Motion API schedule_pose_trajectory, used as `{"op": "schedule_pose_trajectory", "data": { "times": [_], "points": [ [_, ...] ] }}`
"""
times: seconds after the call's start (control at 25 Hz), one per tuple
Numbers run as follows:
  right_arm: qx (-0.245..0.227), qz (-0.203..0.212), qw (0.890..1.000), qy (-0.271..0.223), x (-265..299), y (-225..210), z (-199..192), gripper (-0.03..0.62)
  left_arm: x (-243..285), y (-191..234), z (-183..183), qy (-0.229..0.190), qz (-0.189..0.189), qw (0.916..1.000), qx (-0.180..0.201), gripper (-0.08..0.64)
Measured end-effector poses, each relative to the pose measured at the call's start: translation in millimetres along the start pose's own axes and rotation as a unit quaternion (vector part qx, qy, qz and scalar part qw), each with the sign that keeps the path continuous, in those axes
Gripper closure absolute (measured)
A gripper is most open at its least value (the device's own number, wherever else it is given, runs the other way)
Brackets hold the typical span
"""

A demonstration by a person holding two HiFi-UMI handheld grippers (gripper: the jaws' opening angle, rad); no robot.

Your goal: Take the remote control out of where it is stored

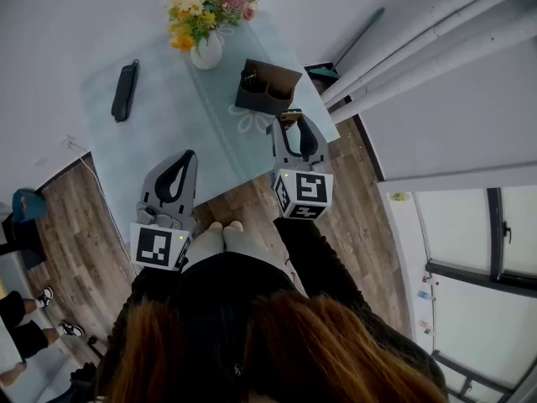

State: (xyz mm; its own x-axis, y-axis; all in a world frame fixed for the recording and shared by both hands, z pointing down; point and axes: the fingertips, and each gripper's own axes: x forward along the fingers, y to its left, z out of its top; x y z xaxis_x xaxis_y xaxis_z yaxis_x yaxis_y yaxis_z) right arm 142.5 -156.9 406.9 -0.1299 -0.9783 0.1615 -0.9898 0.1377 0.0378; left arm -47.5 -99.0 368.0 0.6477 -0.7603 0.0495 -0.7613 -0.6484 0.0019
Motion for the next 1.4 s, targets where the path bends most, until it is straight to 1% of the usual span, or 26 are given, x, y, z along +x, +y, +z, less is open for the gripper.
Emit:
{"op": "schedule_pose_trajectory", "data": {
  "times": [0.12, 0.28, 0.6, 0.72, 1.0, 1.16, 1.4],
  "points": [
    [-0.005, 0.01, 0.999, 0.039, -3, 6, -32, 0.405, -1, 1, -1, 0.001, 0.001, 1.0, 0.001, 0.555],
    [-0.009, 0.028, 0.995, 0.091, -5, 15, -71, 0.405, -1, 2, -2, 0.002, 0.002, 1.0, 0.0, 0.555],
    [-0.013, 0.064, 0.985, 0.16, -2, 31, -118, 0.405, -2, 4, -3, 0.0, 0.009, 1.0, -0.002, 0.555],
    [-0.013, 0.068, 0.983, 0.172, 5, 30, -127, 0.405, -3, 6, -3, 0.001, 0.014, 0.9999, -0.003, 0.555],
    [-0.009, 0.072, 0.981, 0.178, 22, 30, -131, 0.405, -6, 11, -8, 0.009, 0.021, 0.9997, -0.002, 0.555],
    [-0.01, 0.082, 0.98, 0.183, 37, 33, -134, 0.405, -5, 12, -8, 0.009, 0.024, 0.9997, -0.002, 0.555],
    [0.01, 0.088, 0.977, 0.193, 58, 31, -142, 0.404, -3, 12, -10, 0.012, 0.027, 0.9995, -0.002, 0.555]
  ]
}}
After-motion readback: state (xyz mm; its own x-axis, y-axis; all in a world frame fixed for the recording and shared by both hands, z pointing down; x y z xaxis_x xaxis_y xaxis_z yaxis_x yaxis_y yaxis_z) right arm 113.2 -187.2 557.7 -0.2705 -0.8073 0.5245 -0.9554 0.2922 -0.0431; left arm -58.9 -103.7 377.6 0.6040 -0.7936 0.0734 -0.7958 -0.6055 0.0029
